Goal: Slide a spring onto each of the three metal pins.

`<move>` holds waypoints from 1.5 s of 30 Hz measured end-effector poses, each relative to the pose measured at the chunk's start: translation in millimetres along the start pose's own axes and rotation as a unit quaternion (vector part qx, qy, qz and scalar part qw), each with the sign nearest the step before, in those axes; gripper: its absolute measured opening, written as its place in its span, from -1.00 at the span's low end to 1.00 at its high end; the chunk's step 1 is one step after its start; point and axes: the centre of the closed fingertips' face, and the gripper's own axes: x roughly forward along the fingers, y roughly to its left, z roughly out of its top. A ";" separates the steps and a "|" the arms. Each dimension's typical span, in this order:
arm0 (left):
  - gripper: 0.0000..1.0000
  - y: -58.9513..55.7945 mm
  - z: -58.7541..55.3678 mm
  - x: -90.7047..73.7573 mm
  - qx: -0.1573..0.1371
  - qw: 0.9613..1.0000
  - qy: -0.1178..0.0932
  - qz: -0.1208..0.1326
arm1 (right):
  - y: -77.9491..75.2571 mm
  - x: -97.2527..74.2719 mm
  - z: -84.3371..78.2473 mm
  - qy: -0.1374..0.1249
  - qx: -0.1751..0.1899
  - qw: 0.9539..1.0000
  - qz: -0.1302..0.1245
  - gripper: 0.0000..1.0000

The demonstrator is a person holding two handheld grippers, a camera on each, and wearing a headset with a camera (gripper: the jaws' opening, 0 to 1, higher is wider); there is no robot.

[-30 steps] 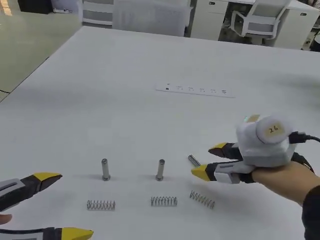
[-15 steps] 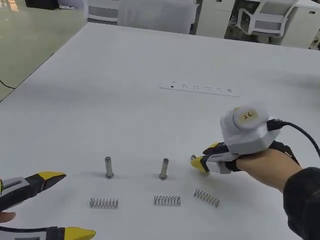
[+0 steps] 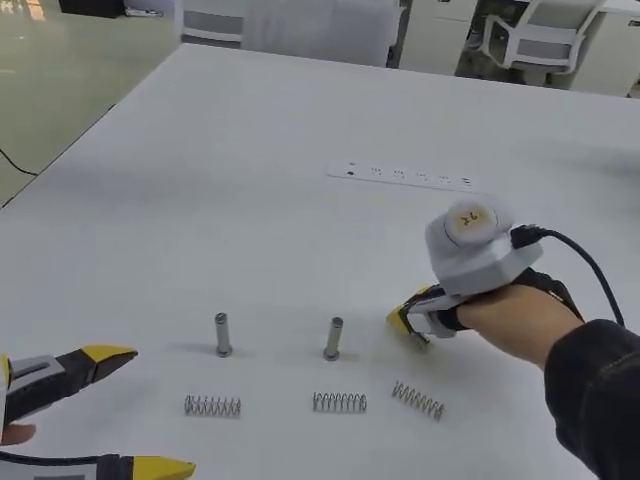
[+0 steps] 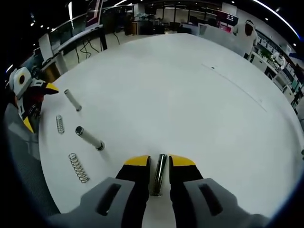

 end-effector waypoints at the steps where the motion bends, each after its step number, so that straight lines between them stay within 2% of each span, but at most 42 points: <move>1: 0.48 -0.2 0.2 0.2 0.000 1.000 0.000 0.000 | -0.4 0.8 -0.4 0.005 0.003 1.000 0.000 -0.76; 7: 0.47 0.1 0.7 -0.6 -0.001 1.000 -0.001 0.002 | -1.1 5.8 -7.6 0.032 -0.002 0.999 0.001 -0.84; 14: 0.46 0.0 0.8 -0.5 0.000 1.000 0.000 0.003 | 2.0 6.0 -6.3 0.037 -0.016 0.999 -0.002 -0.87; 20: 0.45 0.4 2.4 -0.9 0.001 1.000 -0.002 0.004 | 1.8 4.6 -8.3 0.040 0.003 0.999 -0.004 -0.90; 37: 0.44 -1.4 3.2 -0.3 0.004 1.000 -0.004 0.000 | 15.8 -36.3 -4.3 -0.015 0.019 1.000 0.000 -0.91; 45: 0.43 -2.4 4.0 0.1 0.006 1.000 -0.004 -0.002 | 20.3 -48.6 -9.2 -0.027 0.019 0.999 -0.004 -0.91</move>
